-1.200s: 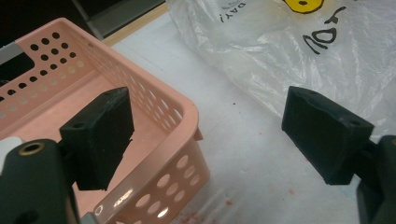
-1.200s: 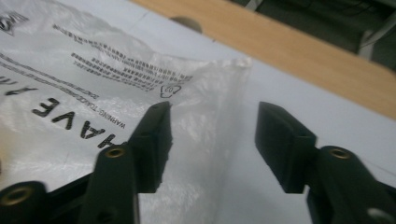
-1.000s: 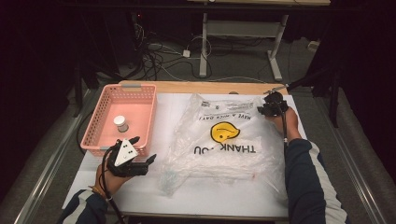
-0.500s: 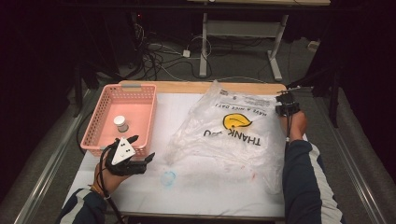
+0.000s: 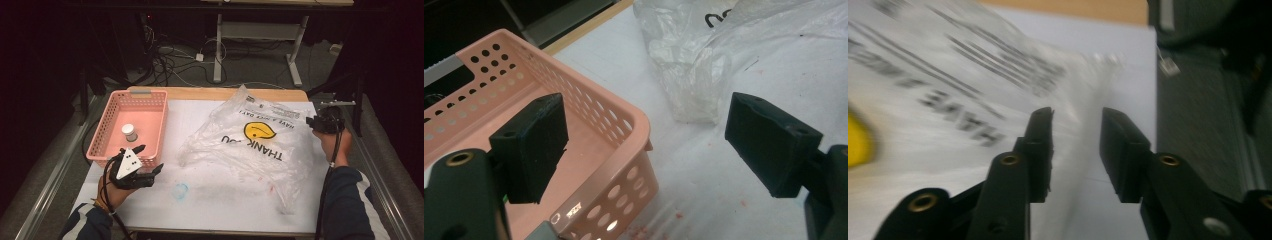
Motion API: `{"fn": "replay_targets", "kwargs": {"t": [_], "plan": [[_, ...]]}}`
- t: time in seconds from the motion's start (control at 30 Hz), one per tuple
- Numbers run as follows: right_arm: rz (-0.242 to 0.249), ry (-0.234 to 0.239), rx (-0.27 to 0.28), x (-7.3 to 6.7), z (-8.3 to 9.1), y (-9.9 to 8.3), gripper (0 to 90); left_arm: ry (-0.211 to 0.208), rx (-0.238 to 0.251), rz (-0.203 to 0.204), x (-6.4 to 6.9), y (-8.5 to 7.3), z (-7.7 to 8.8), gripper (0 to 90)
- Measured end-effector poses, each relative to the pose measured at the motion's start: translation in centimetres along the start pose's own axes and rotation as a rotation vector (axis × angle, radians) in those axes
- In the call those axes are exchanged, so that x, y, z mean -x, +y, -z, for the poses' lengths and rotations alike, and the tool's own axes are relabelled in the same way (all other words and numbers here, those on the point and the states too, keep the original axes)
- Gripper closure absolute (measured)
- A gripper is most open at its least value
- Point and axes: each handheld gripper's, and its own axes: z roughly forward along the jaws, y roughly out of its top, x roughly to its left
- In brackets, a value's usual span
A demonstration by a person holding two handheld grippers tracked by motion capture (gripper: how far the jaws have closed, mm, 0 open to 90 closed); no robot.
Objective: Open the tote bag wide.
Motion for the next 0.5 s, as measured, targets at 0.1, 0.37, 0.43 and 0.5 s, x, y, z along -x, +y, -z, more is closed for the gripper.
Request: {"fn": "replay_targets", "kwargs": {"t": [0.1,0.37,0.43,0.5], "plan": [[0.07,0.108,0.107,-2.2,3.1,-0.3,57.8,0.004,0.004,0.012,0.0,-0.1,0.1,16.9],[0.309,0.336,0.209,-10.6,8.8,-1.6,44.9,0.011,-0.005,-0.001,0.2,0.0,-0.1,16.9],[0.358,0.408,0.194,-12.8,9.1,-1.9,41.8,0.004,-0.013,0.003,0.4,0.1,-0.1,17.0],[0.413,0.438,0.162,-15.1,9.1,-2.4,39.7,0.002,-0.013,-0.001,0.5,0.1,0.0,16.9]]}}
